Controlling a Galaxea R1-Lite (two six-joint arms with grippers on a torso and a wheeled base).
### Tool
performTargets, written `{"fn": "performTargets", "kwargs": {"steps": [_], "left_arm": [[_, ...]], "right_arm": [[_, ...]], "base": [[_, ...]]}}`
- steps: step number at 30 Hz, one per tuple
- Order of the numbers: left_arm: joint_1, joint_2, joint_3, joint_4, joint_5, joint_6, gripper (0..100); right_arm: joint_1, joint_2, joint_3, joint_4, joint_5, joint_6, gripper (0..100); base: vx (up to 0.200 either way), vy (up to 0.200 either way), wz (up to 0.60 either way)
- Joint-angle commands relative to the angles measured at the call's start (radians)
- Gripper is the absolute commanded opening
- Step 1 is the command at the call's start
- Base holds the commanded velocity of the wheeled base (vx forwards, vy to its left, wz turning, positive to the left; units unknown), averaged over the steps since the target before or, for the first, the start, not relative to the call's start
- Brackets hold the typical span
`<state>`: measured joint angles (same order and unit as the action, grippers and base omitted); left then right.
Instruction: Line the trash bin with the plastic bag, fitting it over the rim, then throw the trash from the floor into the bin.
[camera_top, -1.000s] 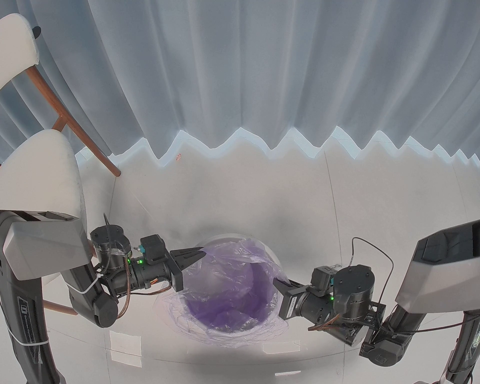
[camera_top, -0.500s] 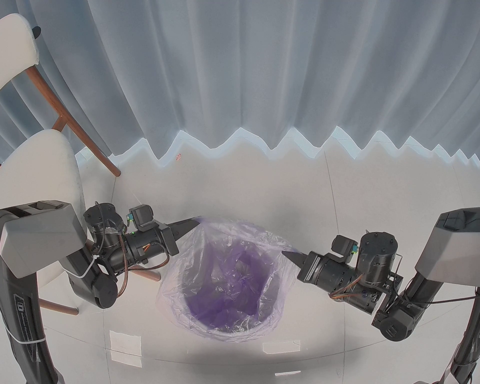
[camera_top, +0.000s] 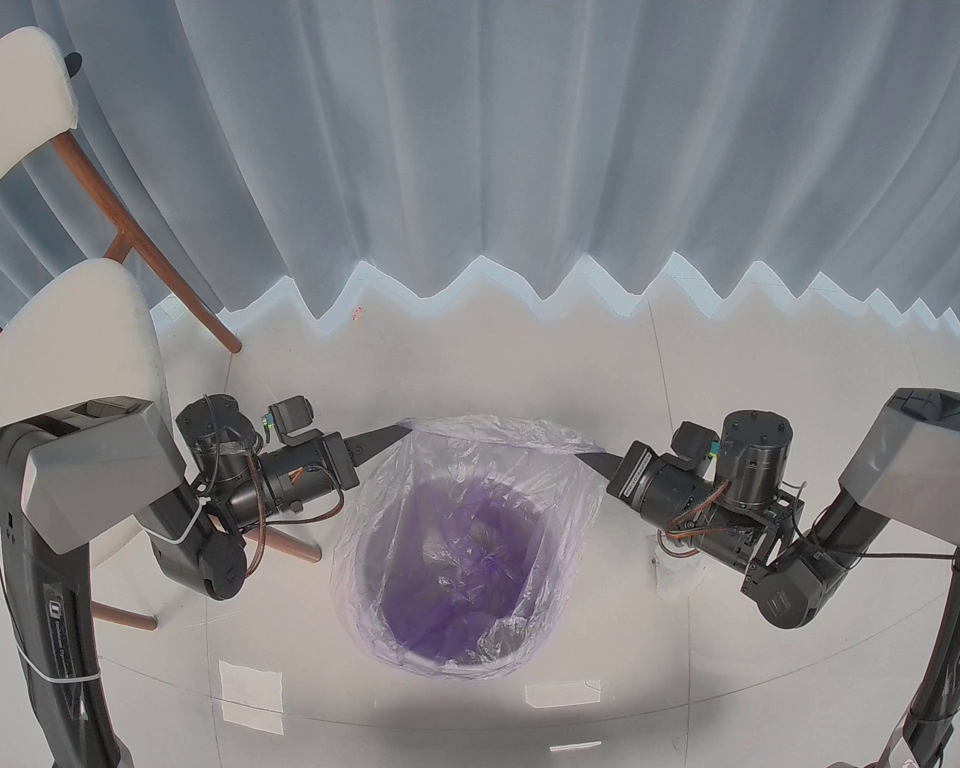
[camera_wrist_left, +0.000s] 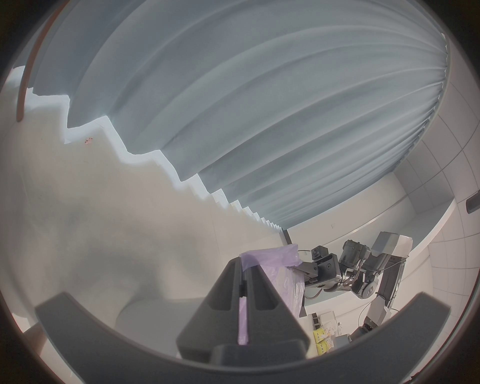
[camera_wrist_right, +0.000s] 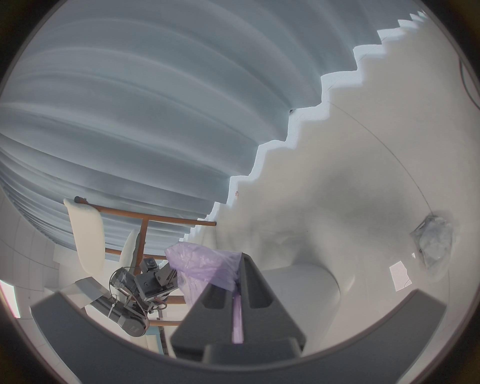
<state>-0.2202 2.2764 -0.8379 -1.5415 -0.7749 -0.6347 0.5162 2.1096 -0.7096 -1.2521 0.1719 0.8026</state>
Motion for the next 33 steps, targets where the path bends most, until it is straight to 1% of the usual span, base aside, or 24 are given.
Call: {"fn": "performTargets", "kwargs": {"steps": [1,5,11,23,33], "left_arm": [[0.005,0.043,-0.029,0.000,0.003,-0.005,0],[0.007,0.081,-0.061,0.000,0.009,-0.010,0],[0.022,0.114,-0.096,0.001,0.011,-0.056,0],[0.022,0.172,-0.124,0.000,0.013,-0.057,0],[0.024,0.192,-0.124,-0.002,0.011,-0.056,0]], "right_arm": [[-0.021,0.038,-0.037,0.008,0.000,0.001,0],[-0.030,0.084,-0.056,0.007,0.000,0.001,0],[-0.031,0.129,-0.080,0.005,0.000,0.001,0],[-0.053,0.185,-0.083,0.002,0.000,0.001,0],[-0.054,0.202,-0.082,0.005,0.000,0.001,0]], "base": [[0.000,0.000,0.00],[0.000,0.000,0.00],[0.000,0.000,0.00],[0.000,0.000,0.00],[0.000,0.000,0.00]]}}
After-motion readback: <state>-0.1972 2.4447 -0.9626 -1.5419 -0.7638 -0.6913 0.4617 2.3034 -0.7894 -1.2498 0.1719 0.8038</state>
